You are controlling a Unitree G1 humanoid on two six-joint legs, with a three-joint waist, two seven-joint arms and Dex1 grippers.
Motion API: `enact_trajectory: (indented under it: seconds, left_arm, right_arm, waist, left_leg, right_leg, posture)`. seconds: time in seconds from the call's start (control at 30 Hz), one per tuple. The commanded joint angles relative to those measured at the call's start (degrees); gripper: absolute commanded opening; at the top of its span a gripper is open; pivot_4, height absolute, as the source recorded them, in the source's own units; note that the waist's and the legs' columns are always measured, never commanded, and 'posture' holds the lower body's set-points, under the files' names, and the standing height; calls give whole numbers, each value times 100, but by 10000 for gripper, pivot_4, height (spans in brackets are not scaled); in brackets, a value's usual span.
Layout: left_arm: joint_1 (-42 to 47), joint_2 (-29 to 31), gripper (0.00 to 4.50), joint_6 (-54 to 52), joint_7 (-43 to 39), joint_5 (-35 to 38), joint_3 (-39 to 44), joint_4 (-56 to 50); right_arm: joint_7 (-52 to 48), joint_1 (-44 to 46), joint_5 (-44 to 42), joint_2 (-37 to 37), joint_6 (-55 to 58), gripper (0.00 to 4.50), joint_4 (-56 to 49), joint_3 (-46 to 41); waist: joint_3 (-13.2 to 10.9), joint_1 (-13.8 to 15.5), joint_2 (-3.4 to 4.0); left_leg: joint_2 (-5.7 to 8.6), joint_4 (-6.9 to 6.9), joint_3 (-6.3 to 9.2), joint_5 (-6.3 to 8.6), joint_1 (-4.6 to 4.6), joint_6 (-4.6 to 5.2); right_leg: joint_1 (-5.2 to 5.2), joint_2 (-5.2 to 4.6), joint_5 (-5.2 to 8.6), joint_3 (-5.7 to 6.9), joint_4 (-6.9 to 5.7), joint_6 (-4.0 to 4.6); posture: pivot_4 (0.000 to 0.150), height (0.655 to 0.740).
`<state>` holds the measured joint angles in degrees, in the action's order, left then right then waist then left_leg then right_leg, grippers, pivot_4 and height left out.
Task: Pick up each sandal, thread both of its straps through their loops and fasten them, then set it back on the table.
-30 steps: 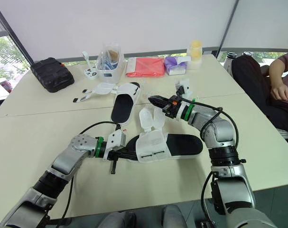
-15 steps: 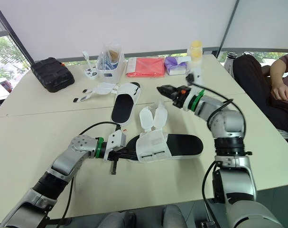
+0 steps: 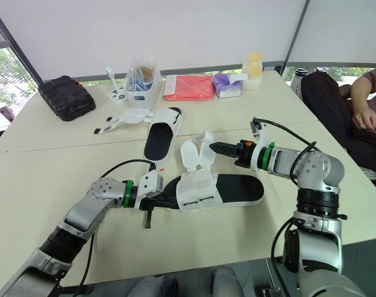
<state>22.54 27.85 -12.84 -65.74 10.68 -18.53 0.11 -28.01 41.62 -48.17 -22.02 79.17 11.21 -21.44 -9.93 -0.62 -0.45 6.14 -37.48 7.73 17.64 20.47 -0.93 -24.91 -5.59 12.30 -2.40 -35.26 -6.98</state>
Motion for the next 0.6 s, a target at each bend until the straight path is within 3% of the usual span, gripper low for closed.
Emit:
enact_trajectory:
  seconds: [0.03, 0.6]
  left_arm:
    - [-83, 36, 0, -88, 2, -103, -133, 57]
    - [-269, -13, 0, -191, 307, -102, -90, -184]
  right_arm:
    - [75, 391, 11, 193, -405, 27430, 555, -233]
    - [-146, 2196, 226, 573, -2265, 27430, 4163, -815]
  waist:
    - [1, -5, 1]
    - [1, -15, 2]
  left_leg:
    - [0, 0, -1, 0, 0, 0]
    - [1, 2, -3, -1, -1, -3]
  right_leg:
    - [0, 0, 0, 0, 1, 0]
    - [-1, 1, 0, 0, 0, 0]
  posture:
    - [1500, 7400]
    - [1500, 7400]
